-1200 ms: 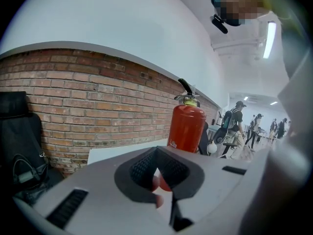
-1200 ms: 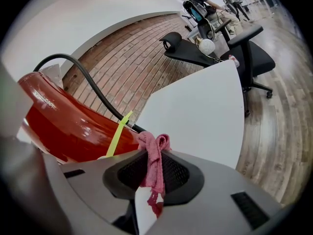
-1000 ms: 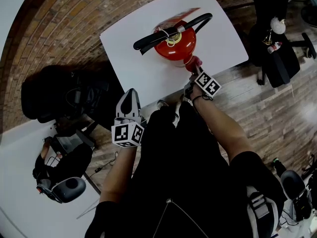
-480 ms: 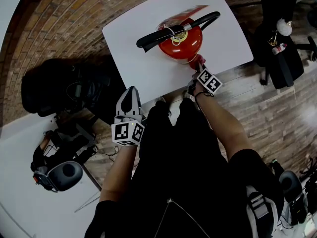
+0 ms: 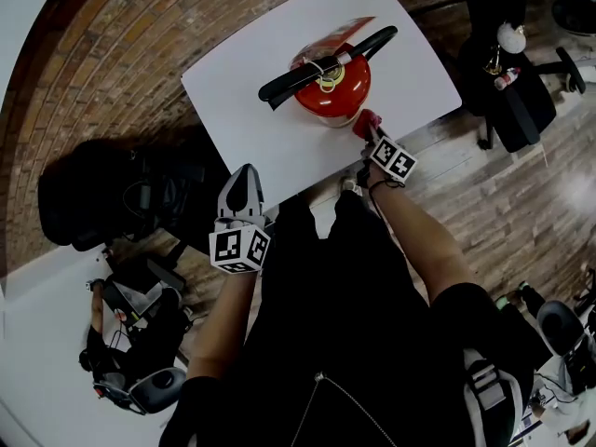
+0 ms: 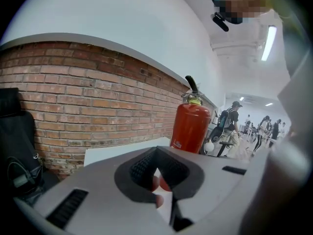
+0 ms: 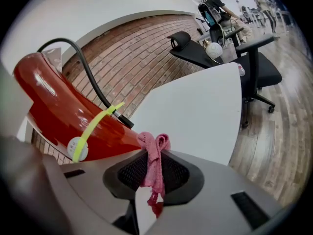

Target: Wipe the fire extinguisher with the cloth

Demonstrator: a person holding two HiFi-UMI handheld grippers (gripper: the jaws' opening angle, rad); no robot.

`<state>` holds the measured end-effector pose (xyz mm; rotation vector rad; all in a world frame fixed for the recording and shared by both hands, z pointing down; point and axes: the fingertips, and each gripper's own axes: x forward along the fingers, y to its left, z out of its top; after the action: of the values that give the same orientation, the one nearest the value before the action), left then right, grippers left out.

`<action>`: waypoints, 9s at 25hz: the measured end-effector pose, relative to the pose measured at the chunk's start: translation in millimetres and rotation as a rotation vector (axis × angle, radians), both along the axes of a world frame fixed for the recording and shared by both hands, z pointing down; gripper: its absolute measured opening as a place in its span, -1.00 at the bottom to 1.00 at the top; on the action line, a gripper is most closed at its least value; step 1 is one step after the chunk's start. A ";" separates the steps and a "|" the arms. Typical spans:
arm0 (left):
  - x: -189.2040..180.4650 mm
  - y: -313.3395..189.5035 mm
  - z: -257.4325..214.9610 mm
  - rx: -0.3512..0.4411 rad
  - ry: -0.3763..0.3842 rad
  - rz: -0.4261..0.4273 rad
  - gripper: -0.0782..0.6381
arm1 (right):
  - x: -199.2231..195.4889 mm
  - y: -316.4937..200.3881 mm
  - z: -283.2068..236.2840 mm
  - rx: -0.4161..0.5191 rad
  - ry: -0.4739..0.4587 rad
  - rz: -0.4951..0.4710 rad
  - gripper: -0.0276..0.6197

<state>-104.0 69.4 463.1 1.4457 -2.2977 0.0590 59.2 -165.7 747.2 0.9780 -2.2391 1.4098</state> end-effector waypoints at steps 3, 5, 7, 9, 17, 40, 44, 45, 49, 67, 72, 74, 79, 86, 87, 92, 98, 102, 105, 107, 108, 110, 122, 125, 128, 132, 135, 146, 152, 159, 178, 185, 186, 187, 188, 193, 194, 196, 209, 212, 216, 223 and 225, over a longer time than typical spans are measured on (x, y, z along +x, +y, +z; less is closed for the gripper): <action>-9.2 -11.9 3.5 -0.006 0.023 0.058 -0.70 | 12.5 2.1 -29.6 0.001 -0.056 0.045 -0.64; -12.5 -18.5 6.7 -0.014 0.038 0.100 -0.70 | 18.0 7.1 -55.7 0.019 -0.098 0.056 -0.64; -14.2 -27.0 7.3 -0.012 0.048 0.151 -0.70 | 21.3 11.8 -86.5 0.070 -0.139 0.049 -0.64; -15.1 -35.8 5.3 -0.002 0.058 0.202 -0.70 | 21.3 17.6 -121.9 0.156 -0.168 0.022 -0.64; -16.7 -50.5 -14.2 0.049 0.087 0.397 -0.70 | 29.7 47.4 -240.3 0.336 -0.235 0.128 -0.64; -44.9 -32.1 -49.9 0.165 0.050 0.595 -0.70 | -10.6 83.6 -334.6 0.212 -0.610 0.714 -0.64; -49.6 -30.2 -46.0 0.149 0.044 0.606 -0.70 | -10.8 83.4 -325.4 0.211 -0.600 0.738 -0.64; -50.6 -30.5 -45.0 0.145 0.043 0.609 -0.70 | -11.5 83.2 -322.5 0.207 -0.596 0.741 -0.64; -49.4 -34.2 -42.4 0.138 0.047 0.612 -0.70 | -13.3 83.7 -308.9 0.203 -0.574 0.747 -0.64; -54.4 -46.6 -39.0 0.127 0.035 0.629 -0.70 | -13.5 82.1 -243.9 0.157 -0.508 0.808 -0.64; -62.5 -42.9 -31.1 0.104 0.029 0.622 -0.70 | -12.9 81.0 -226.7 0.149 -0.472 0.814 -0.64; -64.3 -41.4 -28.6 0.096 0.028 0.620 -0.70 | -12.6 80.8 -220.4 0.143 -0.458 0.817 -0.64; -66.1 -38.4 -24.2 0.086 0.023 0.625 -0.70 | -12.9 80.8 -204.6 0.139 -0.416 0.817 -0.64; -70.2 -32.9 -22.3 0.076 0.008 0.626 -0.70 | -14.4 83.2 -172.8 0.093 -0.331 0.814 -0.64; -70.9 -31.7 -22.3 0.075 0.005 0.626 -0.70 | -14.8 83.5 -168.0 0.087 -0.319 0.813 -0.64; -76.0 -25.8 -18.2 0.066 0.003 0.622 -0.70 | -15.5 81.7 -149.3 0.078 -0.273 0.814 -0.64; -81.4 -18.3 -11.4 0.048 0.006 0.617 -0.70 | -15.5 81.5 -121.9 0.033 -0.235 0.826 -0.64; -86.5 -15.5 -7.9 0.040 0.005 0.610 -0.70 | -15.6 81.5 -108.1 0.025 -0.221 0.833 -0.64; -91.5 -13.4 -5.1 0.032 0.003 0.601 -0.70 | -14.8 79.9 -104.5 0.029 -0.213 0.841 -0.64; -93.7 -11.5 -3.0 0.027 0.003 0.597 -0.70 | -14.5 80.4 -99.3 0.016 -0.206 0.847 -0.64; -94.4 -10.5 -1.9 0.024 0.004 0.594 -0.70 | -14.9 81.1 -95.2 0.004 -0.203 0.850 -0.64; -95.3 -8.9 0.3 0.020 0.005 0.590 -0.70 | -16.8 82.8 -86.3 -0.019 -0.201 0.855 -0.64; -109.0 4.7 8.3 -0.004 -0.007 0.555 -0.70 | -18.5 82.1 -39.7 -0.067 -0.189 0.888 -0.64; -113.8 9.5 10.9 -0.013 -0.010 0.540 -0.70 | -17.2 81.6 -27.9 -0.077 -0.180 0.897 -0.64; -118.6 12.6 13.3 -0.023 -0.015 0.531 -0.70 | -16.8 80.6 -12.7 -0.106 -0.186 0.917 -0.64; -126.8 16.9 15.9 -0.036 -0.022 0.508 -0.70 | -17.0 81.2 9.5 -0.158 -0.219 0.956 -0.64; -130.7 20.3 18.0 -0.045 -0.029 0.495 -0.70 | -17.0 81.7 22.5 -0.166 -0.215 0.966 -0.64; -129.9 28.6 16.7 -0.041 -0.027 0.472 -0.70 | -9.8 83.7 8.3 -0.087 -0.160 0.827 -0.64; -113.5 17.4 6.3 0.013 0.014 0.494 -0.70 | 27.7 97.3 -82.4 0.097 -0.117 0.610 -0.64; -72.7 -9.7 -12.4 0.053 0.054 0.519 -0.70 | 31.5 100.0 -222.2 0.431 -0.056 0.267 -0.64; -29.3 -22.7 -60.0 0.120 0.037 0.352 -0.70 | -57.1 133.7 -388.9 1.472 0.578 -0.721 -0.64; -45.6 3.1 -48.2 0.118 0.052 0.226 -0.70 | -86.7 134.6 -366.1 1.593 0.704 -0.888 -0.64; -47.7 6.8 -45.8 0.116 0.055 0.212 -0.70 | -89.3 132.5 -363.0 1.581 0.709 -0.898 -0.64; -49.5 10.1 -43.5 0.115 0.058 0.199 -0.70 | -91.5 131.2 -360.1 1.566 0.712 -0.908 -0.64; -51.0 13.1 -41.0 0.113 0.062 0.187 -0.70 | -93.3 130.5 -357.5 1.551 0.714 -0.917 -0.64; -56.5 19.9 -30.7 0.108 0.077 0.154 -0.70 | -100.5 130.4 -345.0 1.494 0.723 -0.942 -0.64; -56.7 20.5 -29.0 0.108 0.081 0.148 -0.70 | -101.3 130.9 -342.7 1.486 0.723 -0.947 -0.64; -55.9 22.1 -25.2 0.109 0.092 0.137 -0.70 | -102.1 132.6 -338.6 1.473 0.719 -0.963 -0.64; -56.2 30.7 -7.0 0.099 0.104 0.076 -0.70 | -110.4 132.6 -309.8 1.374 0.654 -1.007 -0.64; -56.0 33.6 -4.3 0.101 0.102 0.054 -0.70 | -112.2 130.7 -301.7 1.365 0.642 -1.009 -0.64; -54.2 41.4 -0.3 0.099 0.101 0.027 -0.70 | -113.1 131.8 -292.3 1.353 0.630 -1.013 -0.64; -48.1 53.6 10.9 0.093 0.112 -0.014 -0.70 | -116.0 132.1 -273.8 1.318 0.609 -1.037 -0.64; -46.8 57.7 14.8 0.091 0.115 -0.029 -0.70 | -116.1 132.3 -267.6 1.308 0.609 -1.043 -0.64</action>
<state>-150.8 127.1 477.9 1.4206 -2.2526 -0.1353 -56.9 -33.4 479.6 0.2106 -2.3140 -0.7835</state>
